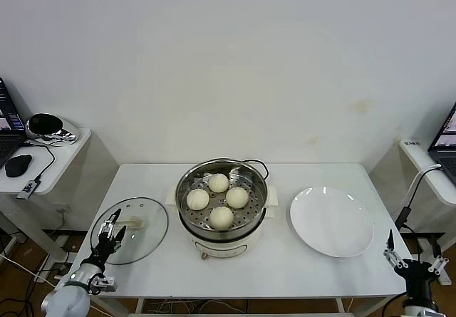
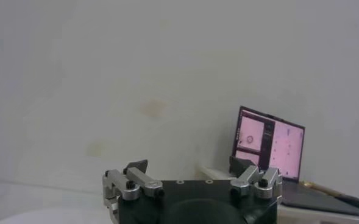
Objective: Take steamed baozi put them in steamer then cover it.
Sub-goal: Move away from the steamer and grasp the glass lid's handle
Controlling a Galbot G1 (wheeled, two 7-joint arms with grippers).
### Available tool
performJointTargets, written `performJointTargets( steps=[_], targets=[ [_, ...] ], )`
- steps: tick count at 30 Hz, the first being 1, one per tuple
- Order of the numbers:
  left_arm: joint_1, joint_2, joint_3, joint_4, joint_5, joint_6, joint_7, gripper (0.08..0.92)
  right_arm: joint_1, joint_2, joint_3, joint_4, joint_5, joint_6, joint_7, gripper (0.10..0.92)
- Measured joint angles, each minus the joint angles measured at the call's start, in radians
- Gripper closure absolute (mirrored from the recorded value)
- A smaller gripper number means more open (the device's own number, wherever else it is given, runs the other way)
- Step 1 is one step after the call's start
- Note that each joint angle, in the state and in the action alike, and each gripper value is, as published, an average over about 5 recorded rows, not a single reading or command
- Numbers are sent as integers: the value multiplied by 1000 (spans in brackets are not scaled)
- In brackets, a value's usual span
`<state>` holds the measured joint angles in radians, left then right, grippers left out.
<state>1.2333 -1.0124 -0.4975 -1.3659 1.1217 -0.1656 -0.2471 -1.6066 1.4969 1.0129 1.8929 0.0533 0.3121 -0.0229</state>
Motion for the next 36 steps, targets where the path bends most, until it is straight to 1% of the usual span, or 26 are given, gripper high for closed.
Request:
performJointTargets(
  steps=[11, 25, 28, 36],
  targets=[
    [-102, 3, 50, 103, 5, -2, -6, 177, -2, 11, 8, -15, -13, 9, 0, 203],
    [-179, 1, 77, 170, -4, -2, -6, 180, -9, 14, 7, -22, -22, 10, -5, 203],
    [-192, -1, 81, 183, -8, -3, -4, 223, -10, 14, 7, -23, -22, 10, -6, 203],
    [-221, -5, 98, 224, -23, -14, -1, 450, -13, 15, 5, -23, -23, 10, -7, 203]
  ],
)
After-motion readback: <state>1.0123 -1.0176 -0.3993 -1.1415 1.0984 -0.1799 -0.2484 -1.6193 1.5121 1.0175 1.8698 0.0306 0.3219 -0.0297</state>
